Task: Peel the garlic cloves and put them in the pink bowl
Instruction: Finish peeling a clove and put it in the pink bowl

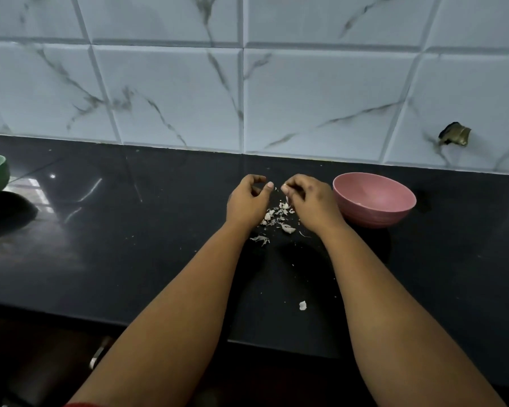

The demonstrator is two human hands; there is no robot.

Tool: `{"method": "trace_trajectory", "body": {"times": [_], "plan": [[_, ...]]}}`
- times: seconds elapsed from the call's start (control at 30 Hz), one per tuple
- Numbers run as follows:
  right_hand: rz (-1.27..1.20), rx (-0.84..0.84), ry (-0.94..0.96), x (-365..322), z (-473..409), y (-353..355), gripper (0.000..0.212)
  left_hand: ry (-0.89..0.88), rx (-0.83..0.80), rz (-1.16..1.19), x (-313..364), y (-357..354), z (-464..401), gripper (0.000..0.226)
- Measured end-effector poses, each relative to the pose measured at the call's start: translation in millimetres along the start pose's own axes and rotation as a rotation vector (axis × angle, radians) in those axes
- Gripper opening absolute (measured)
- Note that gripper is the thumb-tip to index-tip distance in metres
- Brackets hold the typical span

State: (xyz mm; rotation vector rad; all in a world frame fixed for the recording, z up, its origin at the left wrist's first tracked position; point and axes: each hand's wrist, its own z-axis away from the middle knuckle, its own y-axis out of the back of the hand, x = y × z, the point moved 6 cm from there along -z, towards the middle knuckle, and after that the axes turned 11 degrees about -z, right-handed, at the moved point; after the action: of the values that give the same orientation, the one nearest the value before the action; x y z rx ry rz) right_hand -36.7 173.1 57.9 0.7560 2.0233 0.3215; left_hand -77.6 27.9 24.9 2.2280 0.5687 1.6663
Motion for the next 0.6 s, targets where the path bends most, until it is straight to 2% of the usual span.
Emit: {"method": "trace_trajectory", "body": {"times": [0.1,0.3,0.4,0.53,0.6], "plan": [[-0.055,0.053,-0.049,5.5,1.9,4.7,0.005,-0.051,-0.058,-0.032,3.7,-6.3,2.9,0.019],[0.115,0.120,-0.086,19.6,-2.5,15.4,0.012,-0.062,-0.063,-0.087,4.2,-6.4,4.4,0.016],[0.101,0.092,-0.070,17.8,-1.9,14.9,0.008,-0.044,-0.052,-0.078,1.8,-5.3,3.1,0.013],[0.011,0.091,-0.093,18.8,-2.4,14.6,0.031,-0.052,-0.051,-0.090,2.6,-6.6,3.6,0.011],[0.047,0.068,-0.094,20.8,-5.6,13.9,0.022,-0.052,-0.044,-0.072,2.5,-6.5,3.4,0.010]]}}
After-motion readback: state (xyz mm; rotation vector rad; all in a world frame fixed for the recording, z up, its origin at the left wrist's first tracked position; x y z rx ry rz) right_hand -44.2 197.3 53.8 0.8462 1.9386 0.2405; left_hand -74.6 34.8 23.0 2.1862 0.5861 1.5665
